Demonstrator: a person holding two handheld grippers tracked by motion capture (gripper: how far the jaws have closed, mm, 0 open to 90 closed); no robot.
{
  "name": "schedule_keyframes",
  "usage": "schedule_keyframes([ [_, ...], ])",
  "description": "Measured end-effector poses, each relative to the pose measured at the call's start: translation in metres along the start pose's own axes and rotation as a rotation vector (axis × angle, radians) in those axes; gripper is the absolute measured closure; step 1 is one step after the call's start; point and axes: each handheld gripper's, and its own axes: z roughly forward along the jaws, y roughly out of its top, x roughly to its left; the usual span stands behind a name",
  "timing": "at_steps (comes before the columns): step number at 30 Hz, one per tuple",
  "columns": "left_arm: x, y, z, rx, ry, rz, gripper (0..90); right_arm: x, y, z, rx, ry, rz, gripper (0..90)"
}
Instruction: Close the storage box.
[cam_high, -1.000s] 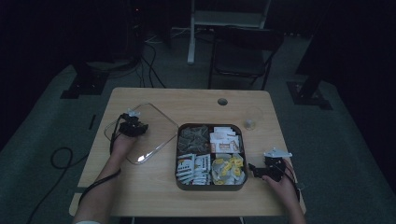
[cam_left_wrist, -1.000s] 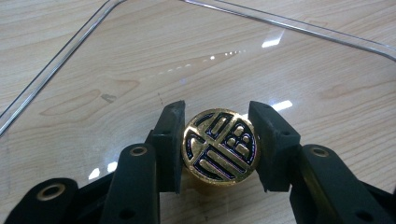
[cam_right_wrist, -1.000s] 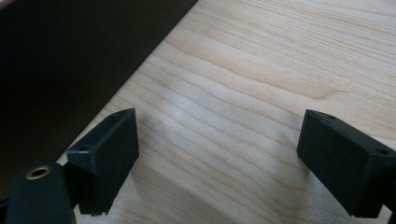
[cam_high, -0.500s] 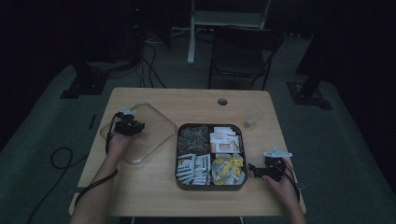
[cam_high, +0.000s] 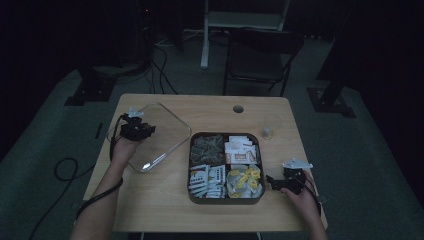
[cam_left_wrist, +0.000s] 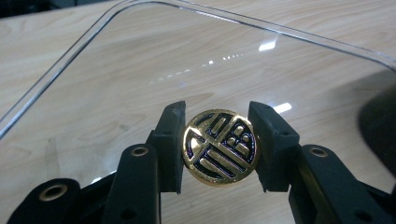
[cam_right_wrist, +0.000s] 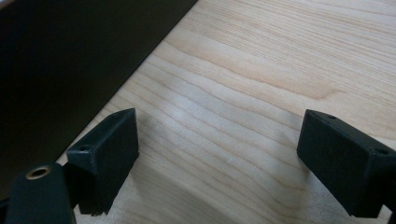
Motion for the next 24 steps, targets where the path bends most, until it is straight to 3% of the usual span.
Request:
schedule_keyframes([
  [4,-0.012,0.009,-0.008,-0.015,-0.032,0.035,59.7,0.000,0.000,0.000,0.000,0.000,0.001,12.3],
  [8,-0.031,0.018,-0.013,-0.031,-0.082,0.080,59.7,0.000,0.000,0.000,0.000,0.000,0.000,12.3],
  [20,-0.072,0.033,-0.015,-0.036,-0.184,0.181,59.7,0.000,0.000,0.000,0.000,0.000,0.000,12.3],
  [21,-0.082,0.034,-0.015,-0.036,-0.213,0.200,59.7,0.000,0.000,0.000,0.000,0.000,0.001,12.3],
  [24,-0.092,0.035,-0.015,-0.036,-0.238,0.222,59.7,0.000,0.000,0.000,0.000,0.000,0.001,12.4],
])
